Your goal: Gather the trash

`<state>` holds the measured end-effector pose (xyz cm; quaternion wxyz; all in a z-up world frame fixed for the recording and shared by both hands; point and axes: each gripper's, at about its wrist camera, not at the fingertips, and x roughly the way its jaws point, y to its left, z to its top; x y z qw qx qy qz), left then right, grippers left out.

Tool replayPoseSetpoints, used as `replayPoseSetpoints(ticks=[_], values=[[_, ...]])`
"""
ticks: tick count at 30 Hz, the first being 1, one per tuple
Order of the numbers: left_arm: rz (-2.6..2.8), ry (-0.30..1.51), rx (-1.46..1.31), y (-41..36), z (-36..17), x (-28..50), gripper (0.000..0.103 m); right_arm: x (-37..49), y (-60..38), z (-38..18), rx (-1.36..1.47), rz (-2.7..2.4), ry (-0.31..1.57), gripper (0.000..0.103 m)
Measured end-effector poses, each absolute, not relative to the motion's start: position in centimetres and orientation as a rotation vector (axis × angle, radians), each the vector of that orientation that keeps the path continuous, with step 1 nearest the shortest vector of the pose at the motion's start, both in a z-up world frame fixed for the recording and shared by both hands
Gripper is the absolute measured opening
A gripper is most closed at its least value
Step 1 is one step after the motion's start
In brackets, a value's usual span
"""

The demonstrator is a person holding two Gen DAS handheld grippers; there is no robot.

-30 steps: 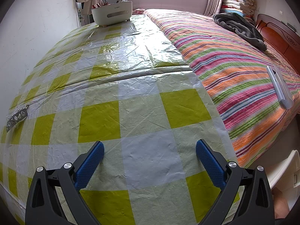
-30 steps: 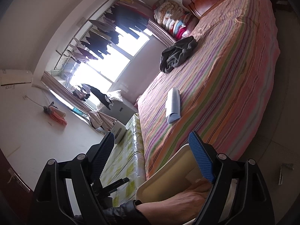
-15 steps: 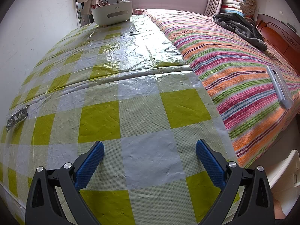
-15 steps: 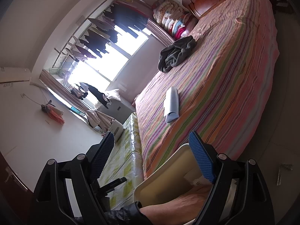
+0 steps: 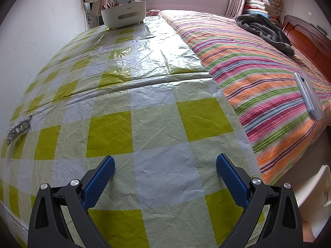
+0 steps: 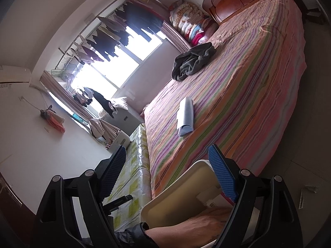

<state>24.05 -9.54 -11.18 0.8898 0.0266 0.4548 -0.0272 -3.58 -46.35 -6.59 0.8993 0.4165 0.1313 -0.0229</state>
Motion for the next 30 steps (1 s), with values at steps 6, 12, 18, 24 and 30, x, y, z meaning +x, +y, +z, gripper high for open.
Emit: replayPoseSetpoints(ticks=[6,12,18,24,30], values=[[-0.056,0.945,0.055,-9.7,-11.2,24.1,0.096,-3.6,-46.4,-6.7,0.859,-0.05,0.277,0.081],[-0.056,0.945,0.055,-9.7,-11.2,24.1,0.096,-3.5,-46.3,-6.8,0.854,-0.057,0.283,0.081],[-0.056,0.945,0.055,-9.6,-11.2,24.1,0.096,-3.3,-46.1,-7.0,0.847,-0.065,0.294,0.081],[-0.056,0.945,0.055,-9.7,-11.2,24.1,0.096,-3.2,-45.8,-6.9,0.826,-0.08,0.302,0.081],[-0.056,0.945,0.056,-9.8,-11.2,24.1,0.096,-2.9,-45.3,-6.9,0.814,-0.094,0.316,0.081]])
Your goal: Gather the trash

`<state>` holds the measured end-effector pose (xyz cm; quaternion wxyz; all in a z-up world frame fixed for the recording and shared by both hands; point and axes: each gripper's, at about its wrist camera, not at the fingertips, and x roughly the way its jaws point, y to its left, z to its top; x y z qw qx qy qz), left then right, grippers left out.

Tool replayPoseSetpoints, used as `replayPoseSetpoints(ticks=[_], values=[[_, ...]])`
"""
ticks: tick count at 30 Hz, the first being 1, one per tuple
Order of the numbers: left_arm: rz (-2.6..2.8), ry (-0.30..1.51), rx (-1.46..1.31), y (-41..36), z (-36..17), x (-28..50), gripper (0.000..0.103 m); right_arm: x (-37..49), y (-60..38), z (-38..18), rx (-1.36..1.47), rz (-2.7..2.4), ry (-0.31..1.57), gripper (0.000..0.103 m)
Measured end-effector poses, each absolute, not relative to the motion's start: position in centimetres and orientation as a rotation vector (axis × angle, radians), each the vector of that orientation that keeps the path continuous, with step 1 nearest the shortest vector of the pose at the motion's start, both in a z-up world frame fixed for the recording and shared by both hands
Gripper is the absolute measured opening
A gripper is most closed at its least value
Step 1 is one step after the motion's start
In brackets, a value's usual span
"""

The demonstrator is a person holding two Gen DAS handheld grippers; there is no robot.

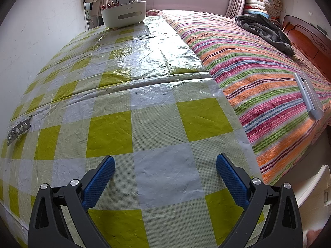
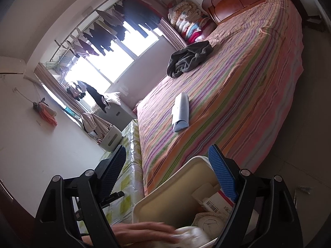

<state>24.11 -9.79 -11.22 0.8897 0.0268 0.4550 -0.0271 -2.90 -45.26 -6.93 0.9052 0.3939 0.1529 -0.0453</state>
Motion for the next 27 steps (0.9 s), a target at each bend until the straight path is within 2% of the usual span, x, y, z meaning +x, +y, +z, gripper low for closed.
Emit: replayPoseSetpoints(ticks=[27], values=[[-0.056,0.945,0.056,-9.8,-11.2,24.1,0.096,-0.8,-42.3,-6.2,0.729,-0.097,0.366,0.081]])
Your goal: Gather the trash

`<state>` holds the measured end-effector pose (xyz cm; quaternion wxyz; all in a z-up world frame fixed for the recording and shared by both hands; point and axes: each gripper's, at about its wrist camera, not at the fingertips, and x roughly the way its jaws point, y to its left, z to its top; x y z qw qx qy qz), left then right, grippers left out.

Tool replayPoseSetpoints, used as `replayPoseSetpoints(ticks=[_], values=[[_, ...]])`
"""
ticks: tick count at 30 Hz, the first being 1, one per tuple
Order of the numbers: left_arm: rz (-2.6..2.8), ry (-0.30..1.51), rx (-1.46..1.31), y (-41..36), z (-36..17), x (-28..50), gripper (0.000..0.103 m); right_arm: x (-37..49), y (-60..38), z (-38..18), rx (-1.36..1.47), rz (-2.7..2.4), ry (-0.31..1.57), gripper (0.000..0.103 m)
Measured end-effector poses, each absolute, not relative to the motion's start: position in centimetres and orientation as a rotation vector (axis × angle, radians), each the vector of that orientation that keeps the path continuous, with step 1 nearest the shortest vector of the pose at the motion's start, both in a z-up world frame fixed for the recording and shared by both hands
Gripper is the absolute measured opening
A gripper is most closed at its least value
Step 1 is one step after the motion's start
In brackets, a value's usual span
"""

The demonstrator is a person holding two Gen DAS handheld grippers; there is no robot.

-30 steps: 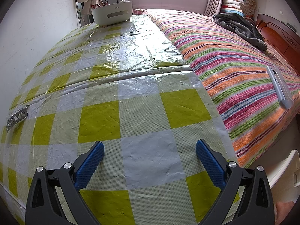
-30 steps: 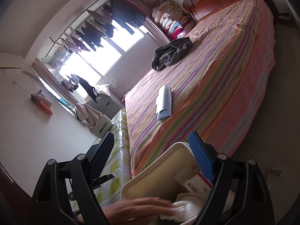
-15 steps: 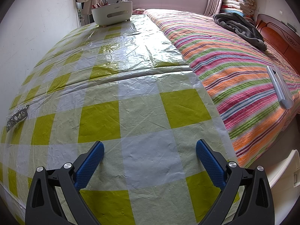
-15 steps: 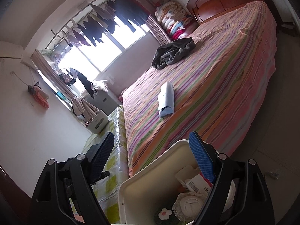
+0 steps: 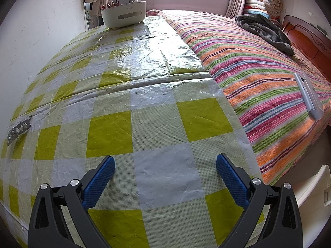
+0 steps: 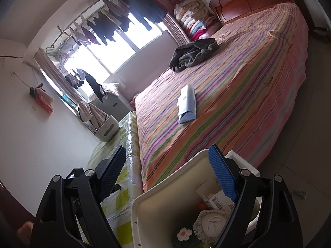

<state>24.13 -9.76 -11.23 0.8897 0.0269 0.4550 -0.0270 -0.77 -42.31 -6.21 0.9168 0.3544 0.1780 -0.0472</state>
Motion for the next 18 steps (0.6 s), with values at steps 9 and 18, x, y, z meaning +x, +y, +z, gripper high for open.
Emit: replayPoseSetpoints(ticks=[9,18], values=[[-0.056,0.945,0.056,-9.65,-11.2,24.1,0.096,-0.24,-42.25,-6.54,0.741,-0.087,0.388,0.081],[-0.056,0.945,0.056,-9.61,-11.19,24.09,0.096,-0.23,-42.38,-6.46,0.744,-0.071,0.392,0.081]])
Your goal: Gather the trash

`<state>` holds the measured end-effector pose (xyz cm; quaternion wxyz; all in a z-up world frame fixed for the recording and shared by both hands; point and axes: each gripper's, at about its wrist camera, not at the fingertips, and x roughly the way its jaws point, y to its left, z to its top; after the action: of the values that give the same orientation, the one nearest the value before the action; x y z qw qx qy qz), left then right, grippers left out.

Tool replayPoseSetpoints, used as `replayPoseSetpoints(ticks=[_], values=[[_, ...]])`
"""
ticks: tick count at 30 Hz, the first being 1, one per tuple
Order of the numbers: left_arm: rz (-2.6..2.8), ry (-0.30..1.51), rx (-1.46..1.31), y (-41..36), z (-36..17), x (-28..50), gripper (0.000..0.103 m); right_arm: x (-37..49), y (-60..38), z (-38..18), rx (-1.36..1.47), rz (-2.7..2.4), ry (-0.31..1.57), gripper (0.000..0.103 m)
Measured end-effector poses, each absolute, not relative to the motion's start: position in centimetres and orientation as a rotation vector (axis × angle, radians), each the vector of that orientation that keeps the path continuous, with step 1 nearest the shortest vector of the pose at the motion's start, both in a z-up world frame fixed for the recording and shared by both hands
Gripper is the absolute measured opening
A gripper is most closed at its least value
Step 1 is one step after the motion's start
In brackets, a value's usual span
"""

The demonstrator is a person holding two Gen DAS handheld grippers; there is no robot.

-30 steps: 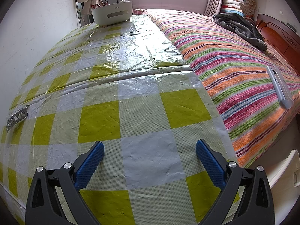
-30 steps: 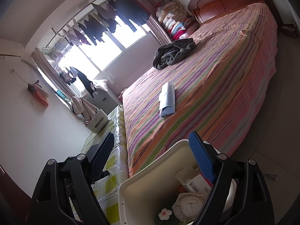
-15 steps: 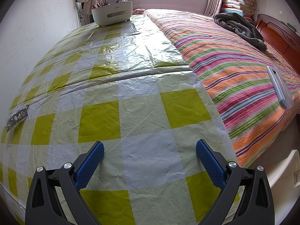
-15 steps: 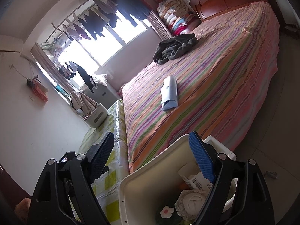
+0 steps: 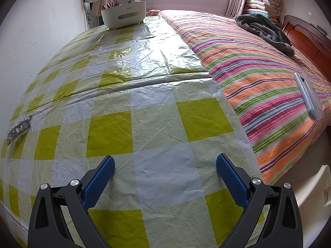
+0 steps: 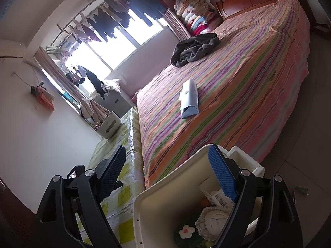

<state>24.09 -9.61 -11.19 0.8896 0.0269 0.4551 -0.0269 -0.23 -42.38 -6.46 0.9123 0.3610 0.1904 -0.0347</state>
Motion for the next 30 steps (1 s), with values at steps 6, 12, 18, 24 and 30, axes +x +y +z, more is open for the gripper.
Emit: replayPoseSetpoints(ticks=[6,12,18,24,30], values=[[-0.056,0.945,0.056,-9.6,-11.2,24.1,0.096,0.0,-42.0,-6.4,0.731,-0.06,0.397,0.081],[-0.055,0.945,0.057,-9.7,-11.2,24.1,0.096,0.0,-42.1,-6.5,0.737,-0.062,0.403,0.081],[-0.054,0.945,0.059,-9.8,-11.2,24.1,0.096,0.2,-41.8,-6.4,0.73,-0.055,0.406,0.081],[-0.055,0.945,0.059,-9.8,-11.2,24.1,0.096,0.5,-41.1,-6.2,0.719,-0.036,0.41,0.081],[-0.087,0.958,0.061,-9.8,-10.9,23.8,0.096,0.2,-41.1,-6.1,0.714,-0.036,0.405,0.081]])
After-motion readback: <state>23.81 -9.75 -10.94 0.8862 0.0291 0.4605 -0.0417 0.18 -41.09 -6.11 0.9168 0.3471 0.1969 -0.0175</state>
